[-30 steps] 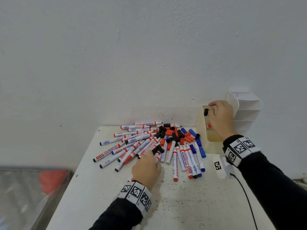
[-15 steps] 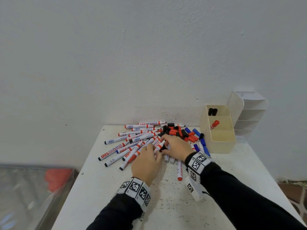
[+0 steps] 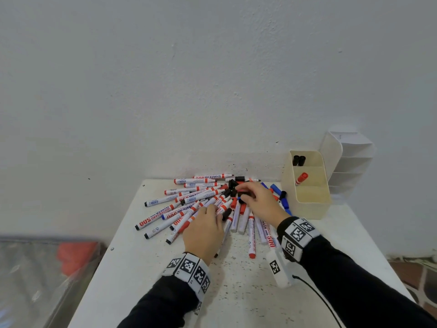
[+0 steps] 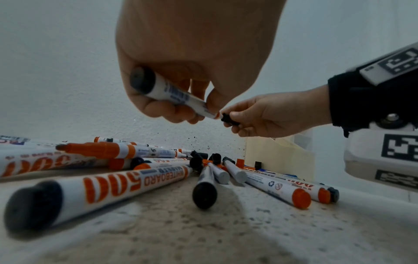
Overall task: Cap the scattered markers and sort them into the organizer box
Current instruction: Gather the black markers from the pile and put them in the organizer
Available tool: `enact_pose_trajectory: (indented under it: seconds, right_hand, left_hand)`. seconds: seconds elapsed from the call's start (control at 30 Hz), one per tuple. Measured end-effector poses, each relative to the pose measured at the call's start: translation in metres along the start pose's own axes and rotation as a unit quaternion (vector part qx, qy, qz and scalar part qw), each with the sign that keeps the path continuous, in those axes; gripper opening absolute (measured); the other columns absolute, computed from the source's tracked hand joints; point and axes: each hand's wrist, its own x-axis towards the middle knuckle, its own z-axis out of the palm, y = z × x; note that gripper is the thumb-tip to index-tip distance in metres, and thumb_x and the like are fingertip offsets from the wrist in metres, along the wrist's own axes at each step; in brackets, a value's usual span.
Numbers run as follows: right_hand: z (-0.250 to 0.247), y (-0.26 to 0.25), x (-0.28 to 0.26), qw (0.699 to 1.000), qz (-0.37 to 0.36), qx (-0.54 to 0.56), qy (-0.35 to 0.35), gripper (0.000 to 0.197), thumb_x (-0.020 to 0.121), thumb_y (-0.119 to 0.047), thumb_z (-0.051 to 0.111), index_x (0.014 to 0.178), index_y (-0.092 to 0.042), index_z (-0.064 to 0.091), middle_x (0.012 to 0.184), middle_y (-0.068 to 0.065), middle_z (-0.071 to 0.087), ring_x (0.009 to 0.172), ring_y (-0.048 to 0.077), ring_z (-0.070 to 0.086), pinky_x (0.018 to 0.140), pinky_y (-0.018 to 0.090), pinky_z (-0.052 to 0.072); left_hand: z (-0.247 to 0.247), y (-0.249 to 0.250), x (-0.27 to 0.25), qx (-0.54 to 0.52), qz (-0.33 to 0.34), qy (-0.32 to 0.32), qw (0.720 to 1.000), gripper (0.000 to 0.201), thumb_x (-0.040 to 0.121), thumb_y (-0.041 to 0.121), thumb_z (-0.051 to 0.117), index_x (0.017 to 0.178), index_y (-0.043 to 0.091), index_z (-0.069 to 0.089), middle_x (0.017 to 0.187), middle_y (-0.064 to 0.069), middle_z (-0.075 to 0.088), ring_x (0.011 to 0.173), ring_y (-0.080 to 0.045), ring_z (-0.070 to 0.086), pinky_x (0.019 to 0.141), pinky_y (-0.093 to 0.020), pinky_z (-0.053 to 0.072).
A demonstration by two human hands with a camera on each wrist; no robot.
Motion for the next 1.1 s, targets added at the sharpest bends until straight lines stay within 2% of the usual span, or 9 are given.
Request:
enact_pose_trajectory:
  seconds: [0.1,0.23,0.3,0.43,0.57,0.73,0.8,0.97,1.1]
  right_hand:
    - [-0.002,0.001,-0.007,1.000,0.004,0.023,-0.017,0.021,0.091,-0.008,0.054,0.109,-0.015,0.062,0.108,-0.003,0.059,0.101,0.007,0.055,0.079,0.008,0.043]
    - [-0.002,0.002,-0.013,0.996,0.006,0.060,-0.069,0.017,0.093,-0.015,0.053,0.105,-0.019,0.063,0.101,-0.011,0.060,0.095,0.000,0.056,0.085,0.015,0.045]
    - [-0.001,0.002,-0.015,0.992,0.043,0.111,-0.046,0.011,0.092,-0.026,0.053,0.098,-0.019,0.060,0.089,-0.007,0.063,0.082,0.002,0.060,0.076,0.016,0.048]
    - [0.007,0.002,-0.015,0.990,0.118,0.070,0.007,0.044,0.098,-0.039,0.035,0.059,-0.018,0.041,0.054,-0.002,0.035,0.049,0.010,0.034,0.052,0.025,0.030]
    - [0.010,-0.005,-0.018,0.989,0.116,0.092,0.018,0.041,0.098,-0.026,0.035,0.058,-0.017,0.039,0.052,-0.002,0.031,0.049,0.011,0.030,0.050,0.026,0.026]
    - [0.007,-0.009,-0.023,0.987,0.113,0.115,0.025,0.042,0.097,-0.015,0.033,0.055,-0.018,0.034,0.051,-0.002,0.028,0.047,0.009,0.027,0.046,0.021,0.024]
    - [0.007,-0.010,-0.024,0.988,0.111,0.109,0.017,0.042,0.097,-0.016,0.033,0.055,-0.018,0.033,0.050,-0.003,0.027,0.046,0.009,0.025,0.047,0.022,0.024]
    - [0.004,-0.010,-0.031,0.984,0.113,0.139,0.006,0.042,0.099,-0.022,0.033,0.057,-0.019,0.035,0.045,-0.008,0.027,0.043,0.007,0.026,0.048,0.024,0.024]
    - [-0.002,-0.018,-0.033,0.988,0.056,0.139,0.041,0.037,0.097,-0.029,0.042,0.062,-0.016,0.045,0.053,-0.004,0.035,0.047,0.006,0.032,0.049,0.021,0.029]
  left_hand:
    - [0.000,0.006,-0.002,0.005,0.016,-0.007,1.000,0.037,0.101,0.037,0.026,0.130,0.023,0.042,0.122,0.004,0.051,0.097,-0.012,0.056,0.064,-0.021,0.040]
    - [0.001,0.007,-0.003,0.000,0.055,-0.018,0.998,0.033,0.101,0.036,0.027,0.125,0.024,0.047,0.115,0.006,0.055,0.096,-0.011,0.056,0.063,-0.021,0.038]
    - [0.002,0.008,-0.003,-0.011,0.072,-0.032,0.997,0.033,0.101,0.035,0.026,0.121,0.023,0.050,0.110,0.006,0.058,0.095,-0.011,0.055,0.064,-0.021,0.036]
    - [0.002,0.018,-0.007,-0.009,0.109,-0.040,0.993,0.032,0.101,0.034,0.024,0.108,0.020,0.052,0.089,0.006,0.054,0.076,-0.009,0.048,0.056,-0.021,0.030]
    - [0.006,0.025,-0.004,-0.068,0.096,-0.083,0.990,0.030,0.101,0.031,0.026,0.091,0.016,0.050,0.073,0.003,0.049,0.063,-0.014,0.044,0.060,-0.027,0.034]
    - [-0.006,0.037,-0.005,-0.221,0.049,-0.190,0.955,0.036,0.102,0.034,0.026,0.073,0.018,0.042,0.061,0.004,0.040,0.048,-0.006,0.036,0.047,-0.022,0.033]
    - [-0.008,0.039,-0.007,-0.298,-0.014,-0.250,0.921,0.038,0.100,0.041,0.025,0.075,0.017,0.041,0.058,0.004,0.035,0.039,-0.008,0.028,0.035,-0.018,0.026]
    - [-0.012,0.034,-0.005,-0.417,-0.097,-0.353,0.832,0.040,0.099,0.047,0.026,0.074,0.018,0.038,0.049,0.008,0.029,0.035,-0.007,0.018,0.035,-0.015,0.016]
    - [-0.015,0.036,-0.003,-0.409,-0.047,-0.302,0.860,0.041,0.099,0.046,0.027,0.079,0.016,0.048,0.054,0.007,0.039,0.037,-0.006,0.029,0.037,-0.019,0.026]
